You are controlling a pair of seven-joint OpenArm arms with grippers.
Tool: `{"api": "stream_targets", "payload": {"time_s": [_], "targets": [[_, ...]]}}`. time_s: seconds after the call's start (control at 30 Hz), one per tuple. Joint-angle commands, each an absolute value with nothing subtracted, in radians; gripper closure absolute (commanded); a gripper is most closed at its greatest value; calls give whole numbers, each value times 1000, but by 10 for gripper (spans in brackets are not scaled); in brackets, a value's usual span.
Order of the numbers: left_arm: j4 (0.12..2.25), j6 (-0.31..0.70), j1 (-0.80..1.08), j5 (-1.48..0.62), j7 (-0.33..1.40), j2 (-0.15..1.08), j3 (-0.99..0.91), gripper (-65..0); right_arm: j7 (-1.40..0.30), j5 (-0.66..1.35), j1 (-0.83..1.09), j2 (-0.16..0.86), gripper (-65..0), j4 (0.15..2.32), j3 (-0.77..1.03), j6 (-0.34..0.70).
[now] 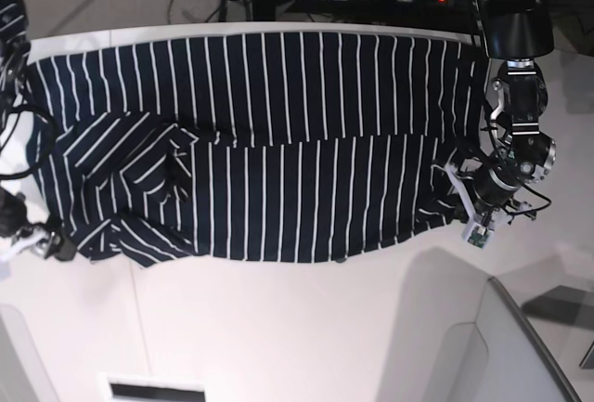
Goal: Layout the t-shirt on the table in an organized manner, then fold the t-shirt properly
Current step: 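Grasp the shirt's opposite side edge with the right gripper and pull outward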
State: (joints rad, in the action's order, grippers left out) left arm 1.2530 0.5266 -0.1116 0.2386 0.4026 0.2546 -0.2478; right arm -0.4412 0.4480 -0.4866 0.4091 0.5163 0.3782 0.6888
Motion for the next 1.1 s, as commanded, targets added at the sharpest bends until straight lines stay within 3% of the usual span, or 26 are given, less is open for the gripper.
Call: {"api": "stream_targets", "payload": {"time_s": [0.0, 0.13, 0.3, 0.67, 0.73, 0.93, 1.07], "targets": [[1273, 524, -127, 234, 384, 268, -251, 0, -375, 461, -533, 435, -462, 484, 351, 698], [1268, 524, -127, 234, 384, 268, -257, 0, -174, 461, -550, 435, -462, 375, 237, 601], [1267, 524, -127, 234, 384, 271, -257, 0, -59, 464, -496, 433, -465, 332, 188, 470], [1262, 524, -131, 243, 384, 272, -254, 0, -70, 463, -463, 418, -455, 331, 180, 466], [1262, 524, -131, 243, 384, 272, -255, 0, -94, 463, -463, 412, -390, 331, 179, 466], [1262, 524, -128, 243, 384, 272, -255, 0, -101, 463, -463, 407, -117, 331, 179, 466], [1262, 524, -128, 243, 384, 272, -255, 0, -101, 463, -463, 410, 0, 338, 185, 472]]}}
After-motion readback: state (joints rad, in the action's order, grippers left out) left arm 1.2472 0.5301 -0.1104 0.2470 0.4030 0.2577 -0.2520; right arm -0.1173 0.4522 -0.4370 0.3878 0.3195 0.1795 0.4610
